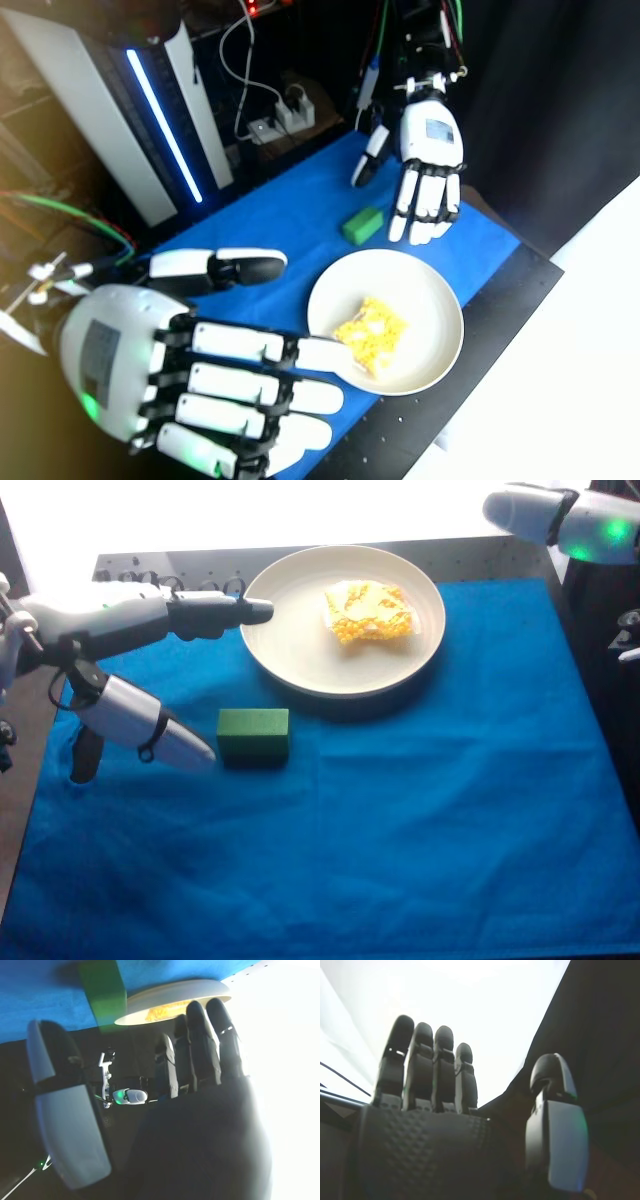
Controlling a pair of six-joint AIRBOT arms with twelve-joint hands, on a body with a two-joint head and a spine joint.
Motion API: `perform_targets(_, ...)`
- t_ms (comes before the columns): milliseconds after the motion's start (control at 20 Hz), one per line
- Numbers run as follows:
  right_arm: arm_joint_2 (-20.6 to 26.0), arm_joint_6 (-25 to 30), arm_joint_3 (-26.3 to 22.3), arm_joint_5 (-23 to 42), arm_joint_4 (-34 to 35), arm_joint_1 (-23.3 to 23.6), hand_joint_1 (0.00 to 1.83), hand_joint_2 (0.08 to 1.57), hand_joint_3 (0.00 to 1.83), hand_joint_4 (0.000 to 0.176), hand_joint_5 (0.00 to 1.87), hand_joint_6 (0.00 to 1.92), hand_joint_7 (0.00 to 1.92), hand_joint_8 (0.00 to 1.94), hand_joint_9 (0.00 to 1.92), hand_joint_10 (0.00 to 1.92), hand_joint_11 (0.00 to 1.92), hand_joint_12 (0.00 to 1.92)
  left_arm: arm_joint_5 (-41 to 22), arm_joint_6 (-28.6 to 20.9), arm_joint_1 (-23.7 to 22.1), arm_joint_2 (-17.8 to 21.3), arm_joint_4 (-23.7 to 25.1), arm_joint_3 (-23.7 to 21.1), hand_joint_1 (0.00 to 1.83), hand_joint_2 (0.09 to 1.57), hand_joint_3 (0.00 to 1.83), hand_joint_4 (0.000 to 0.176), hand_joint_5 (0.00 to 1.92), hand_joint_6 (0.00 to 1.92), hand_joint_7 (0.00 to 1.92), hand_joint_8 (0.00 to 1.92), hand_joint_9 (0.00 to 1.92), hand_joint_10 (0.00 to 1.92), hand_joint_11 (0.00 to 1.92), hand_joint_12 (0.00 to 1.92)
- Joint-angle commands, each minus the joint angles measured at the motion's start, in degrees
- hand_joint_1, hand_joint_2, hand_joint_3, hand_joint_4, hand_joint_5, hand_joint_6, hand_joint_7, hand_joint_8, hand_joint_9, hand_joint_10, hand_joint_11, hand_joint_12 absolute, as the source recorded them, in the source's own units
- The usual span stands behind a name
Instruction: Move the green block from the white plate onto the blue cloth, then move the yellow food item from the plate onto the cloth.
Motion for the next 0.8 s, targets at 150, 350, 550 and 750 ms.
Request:
perform_targets(150, -0.8, 0.47, 0.96, 6.41, 0.23, 0.53, 0.68, 0.91, 0.0, 0.106, 0.31, 0.0, 0.31, 0.0, 0.29, 0.0, 0.0, 1.17, -8.53, -0.56, -2.05, 0.93, -3.78, 0.73, 0.72, 0.83, 0.0, 0.174, 0.11, 0.0, 0.22, 0.0, 0.33, 0.0, 0.0, 0.96)
perform_targets(350, -3.35, 0.47, 3.25, 4.63, -0.19, 0.55, 0.75, 0.89, 0.0, 0.093, 0.39, 0.0, 0.45, 0.01, 0.34, 0.0, 0.0, 1.1, -11.08, 1.58, -5.12, 1.42, -6.69, 1.19, 0.66, 0.8, 0.0, 0.176, 0.05, 0.01, 0.2, 0.0, 0.26, 0.0, 0.07, 0.52)
perform_targets(550, -6.1, 0.47, 6.26, 0.26, -2.4, 2.15, 0.76, 0.87, 0.0, 0.082, 0.44, 0.0, 0.46, 0.01, 0.33, 0.02, 0.0, 0.85, -11.95, 4.05, -10.01, -0.23, -8.76, 2.81, 0.64, 0.8, 0.01, 0.176, 0.0, 0.0, 0.02, 0.0, 0.13, 0.0, 0.07, 0.33)
perform_targets(750, -8.79, 0.47, 9.42, -6.08, -7.05, 5.65, 0.76, 0.83, 0.0, 0.07, 0.46, 0.0, 0.56, 0.01, 0.4, 0.01, 0.0, 1.01, -11.89, 5.38, -10.88, -2.13, -11.32, 4.83, 0.65, 0.83, 0.01, 0.176, 0.03, 0.01, 0.05, 0.02, 0.06, 0.01, 0.09, 0.26)
